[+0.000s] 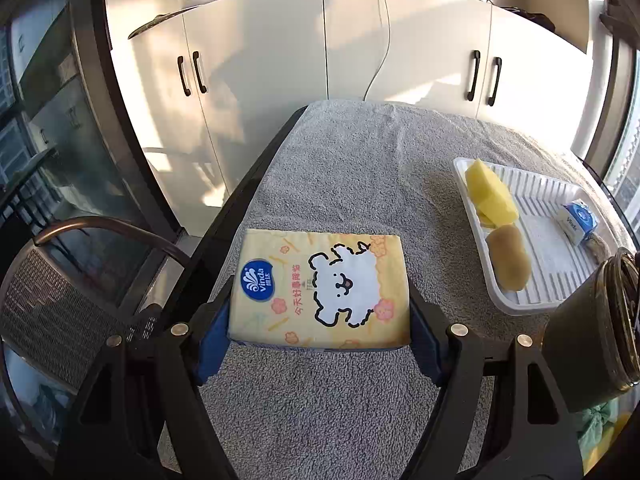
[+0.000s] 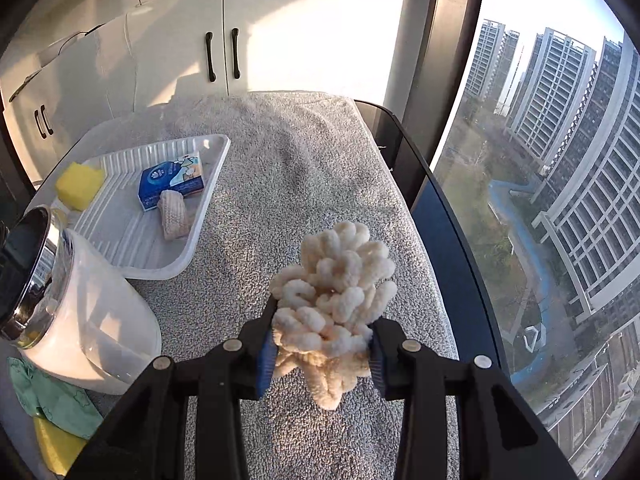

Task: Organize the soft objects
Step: 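Carry the yellow tissue pack and white coral toy toward the white tray, then lower the tissue pack into the tray with the left tool while the right releases the coral toy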

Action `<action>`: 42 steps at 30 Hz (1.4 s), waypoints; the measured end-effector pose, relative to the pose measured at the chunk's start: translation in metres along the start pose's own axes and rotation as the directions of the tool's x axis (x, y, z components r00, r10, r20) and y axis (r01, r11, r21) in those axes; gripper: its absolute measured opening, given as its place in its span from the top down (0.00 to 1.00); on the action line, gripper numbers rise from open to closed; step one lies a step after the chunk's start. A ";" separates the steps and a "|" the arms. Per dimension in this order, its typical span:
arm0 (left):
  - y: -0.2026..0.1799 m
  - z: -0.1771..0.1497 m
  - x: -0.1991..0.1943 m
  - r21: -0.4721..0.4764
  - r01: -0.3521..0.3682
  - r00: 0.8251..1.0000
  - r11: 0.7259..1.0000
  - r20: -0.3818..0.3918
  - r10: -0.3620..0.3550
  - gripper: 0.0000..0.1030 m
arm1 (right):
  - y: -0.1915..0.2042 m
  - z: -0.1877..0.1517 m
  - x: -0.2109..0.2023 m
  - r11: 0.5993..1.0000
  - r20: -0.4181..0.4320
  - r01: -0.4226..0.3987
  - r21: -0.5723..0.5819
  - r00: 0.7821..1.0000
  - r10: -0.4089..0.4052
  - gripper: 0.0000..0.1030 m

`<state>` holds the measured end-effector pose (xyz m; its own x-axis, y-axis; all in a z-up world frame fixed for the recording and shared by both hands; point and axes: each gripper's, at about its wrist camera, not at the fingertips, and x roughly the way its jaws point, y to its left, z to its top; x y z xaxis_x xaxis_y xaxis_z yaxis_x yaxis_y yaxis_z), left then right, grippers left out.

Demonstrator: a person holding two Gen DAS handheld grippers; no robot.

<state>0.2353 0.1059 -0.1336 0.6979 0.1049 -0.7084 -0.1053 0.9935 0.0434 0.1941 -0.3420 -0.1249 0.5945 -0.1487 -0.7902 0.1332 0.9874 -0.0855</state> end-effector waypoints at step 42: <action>-0.177 0.095 0.088 0.343 0.359 0.933 0.868 -0.141 -0.331 0.29 | 0.113 0.121 0.099 0.924 -0.186 -0.314 -0.219 0.943 0.276 0.59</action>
<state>0.3826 -0.0567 -0.1369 0.5865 -0.2369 -0.7745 0.4025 0.9151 0.0249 0.3643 -0.2522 -0.1397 0.4503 0.1428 -0.8814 -0.2375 0.9707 0.0360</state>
